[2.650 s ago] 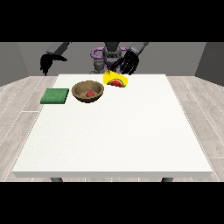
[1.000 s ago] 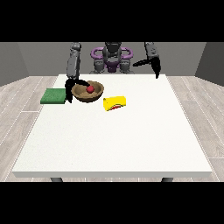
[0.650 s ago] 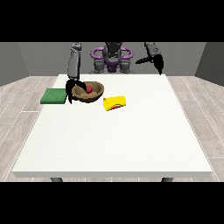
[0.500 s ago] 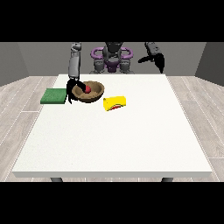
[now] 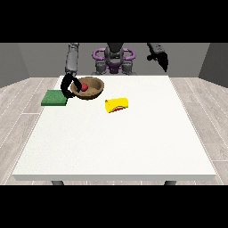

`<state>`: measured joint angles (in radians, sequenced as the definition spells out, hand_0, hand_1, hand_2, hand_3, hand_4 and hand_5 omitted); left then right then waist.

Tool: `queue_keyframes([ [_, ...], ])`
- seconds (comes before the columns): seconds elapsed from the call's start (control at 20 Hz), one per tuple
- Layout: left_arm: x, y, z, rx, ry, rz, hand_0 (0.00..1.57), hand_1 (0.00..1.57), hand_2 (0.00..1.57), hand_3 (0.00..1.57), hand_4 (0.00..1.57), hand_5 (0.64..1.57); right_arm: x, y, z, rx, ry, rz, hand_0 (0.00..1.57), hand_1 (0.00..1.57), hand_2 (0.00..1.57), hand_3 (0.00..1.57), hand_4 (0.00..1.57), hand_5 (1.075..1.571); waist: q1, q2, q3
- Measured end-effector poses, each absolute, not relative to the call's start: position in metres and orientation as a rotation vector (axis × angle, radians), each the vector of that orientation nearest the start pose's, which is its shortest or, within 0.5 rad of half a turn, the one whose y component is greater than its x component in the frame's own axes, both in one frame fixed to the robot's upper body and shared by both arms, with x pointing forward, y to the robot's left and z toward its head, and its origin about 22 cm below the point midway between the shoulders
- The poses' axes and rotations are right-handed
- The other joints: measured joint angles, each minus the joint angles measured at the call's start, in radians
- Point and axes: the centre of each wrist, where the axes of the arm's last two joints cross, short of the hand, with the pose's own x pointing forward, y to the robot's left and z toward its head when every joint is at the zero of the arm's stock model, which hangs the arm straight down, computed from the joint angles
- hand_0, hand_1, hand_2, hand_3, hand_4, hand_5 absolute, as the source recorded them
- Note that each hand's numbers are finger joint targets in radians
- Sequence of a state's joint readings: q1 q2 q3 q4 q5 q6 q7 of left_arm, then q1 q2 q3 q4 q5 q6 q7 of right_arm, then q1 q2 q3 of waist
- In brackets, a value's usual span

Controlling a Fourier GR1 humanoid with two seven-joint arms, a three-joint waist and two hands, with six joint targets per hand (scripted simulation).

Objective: Pick the cup and pour the ball into the bowl, then pick the bowl and place it on the pad

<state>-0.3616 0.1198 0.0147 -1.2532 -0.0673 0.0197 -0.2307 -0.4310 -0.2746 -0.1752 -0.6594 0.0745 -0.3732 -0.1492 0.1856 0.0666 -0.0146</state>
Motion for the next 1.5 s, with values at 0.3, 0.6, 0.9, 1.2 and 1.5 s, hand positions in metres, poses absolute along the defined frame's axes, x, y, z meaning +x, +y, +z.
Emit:
queue_keyframes([
  [0.3, 0.313, 0.264, -0.014, 0.144, -1.668, -0.145, 0.0, 0.0, 0.0, 0.0, 1.0, 1.41, 0.351, -0.319, -0.019, -0.594, -1.104, 0.029, 1.57, 1.57, 1.57, 0.72, 0.8, 1.569, -0.12, -0.137, 0.0099],
  [0.6, 0.304, 0.281, -0.021, 0.184, -1.672, -0.115, 0.0, 0.0, 0.0, 0.0, 1.03, 1.43, 0.354, -0.334, 0.006, -0.559, -1.089, 0.005, 1.57, 1.57, 1.57, 0.75, 0.79, 1.57, -0.163, -0.126, 0.0133],
  [0.9, 0.312, 0.301, 0.001, 0.157, -1.767, -0.119, 0.0, 0.0, 0.0, 0.0, 1.29, 1.51, 0.355, -0.377, 0.036, -0.609, -1.152, -0.041, 1.57, 1.57, 1.57, 0.0, 0.89, 1.571, -0.13, -0.031, 0.0143],
  [1.2, 0.316, 0.384, 0.056, 0.195, -1.874, -0.048, 0.0, 0.0, 0.0, 0.0, 1.29, 1.571, 0.339, -0.423, 0.048, -0.648, -1.216, -0.093, 1.57, 1.57, 1.57, 0.0, 0.87, 1.57, -0.099, 0.046, 0.0148],
  [1.5, 0.298, 0.463, 0.096, 0.22, -1.968, 0.01, 0.0, 0.0, 0.0, 0.0, 1.21, 1.565, 0.331, -0.439, 0.049, -0.677, -1.315, -0.146, 1.57, 1.57, 1.57, 0.0, 0.76, 1.567, -0.085, 0.134, 0.015],
])
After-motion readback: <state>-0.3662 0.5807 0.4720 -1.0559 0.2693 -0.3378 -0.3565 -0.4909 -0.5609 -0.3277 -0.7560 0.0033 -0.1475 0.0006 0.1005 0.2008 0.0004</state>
